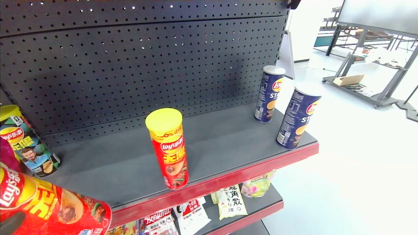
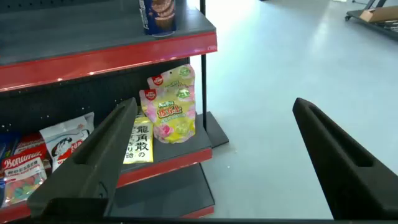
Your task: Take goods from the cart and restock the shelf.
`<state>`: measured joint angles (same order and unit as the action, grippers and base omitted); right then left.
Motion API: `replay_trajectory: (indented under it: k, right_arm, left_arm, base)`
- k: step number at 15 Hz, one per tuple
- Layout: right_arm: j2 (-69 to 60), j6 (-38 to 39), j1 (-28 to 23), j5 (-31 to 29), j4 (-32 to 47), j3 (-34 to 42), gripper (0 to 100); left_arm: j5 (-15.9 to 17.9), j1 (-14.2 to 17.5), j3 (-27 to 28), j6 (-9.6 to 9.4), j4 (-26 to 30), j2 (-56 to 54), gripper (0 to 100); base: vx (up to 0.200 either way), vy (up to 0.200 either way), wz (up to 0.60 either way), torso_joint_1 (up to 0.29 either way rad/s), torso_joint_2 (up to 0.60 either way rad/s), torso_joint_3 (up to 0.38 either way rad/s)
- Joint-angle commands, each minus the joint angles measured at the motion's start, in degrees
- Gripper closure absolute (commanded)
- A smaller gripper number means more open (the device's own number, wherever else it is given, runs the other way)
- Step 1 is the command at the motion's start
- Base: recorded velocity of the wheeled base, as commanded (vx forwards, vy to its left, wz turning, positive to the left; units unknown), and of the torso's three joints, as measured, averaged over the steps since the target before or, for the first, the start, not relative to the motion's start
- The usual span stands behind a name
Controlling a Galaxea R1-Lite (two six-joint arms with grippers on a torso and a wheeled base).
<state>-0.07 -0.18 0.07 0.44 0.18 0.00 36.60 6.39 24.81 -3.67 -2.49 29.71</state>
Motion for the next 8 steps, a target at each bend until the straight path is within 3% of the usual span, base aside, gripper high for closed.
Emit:
replay_trajectory:
  k: [1, 6, 8]
  right_arm:
    - [0.07, 0.01, 0.01, 0.0, -0.01, 0.0, 0]
    - [0.07, 0.36, 0.01, -0.09, -0.01, 0.0, 0]
    - [0.07, 0.36, 0.01, -0.09, -0.01, 0.0, 0]
  left_arm:
    - [0.76, 0.03, 0.86, -0.11, -2.52, 6.94, 100]
    - [-3.46, 0.12, 4.99, -1.43, -9.91, 21.62, 100]
    - [-3.02, -0.41, 5.87, -4.42, -13.6, 30.23, 100]
  base:
    - [0.0, 0.0, 0.0, 0.0, 0.0, 0.0]
    - [0.0, 0.0, 0.0, 0.0, 0.0, 0.0]
    - [0.0, 0.0, 0.0, 0.0, 0.0, 0.0]
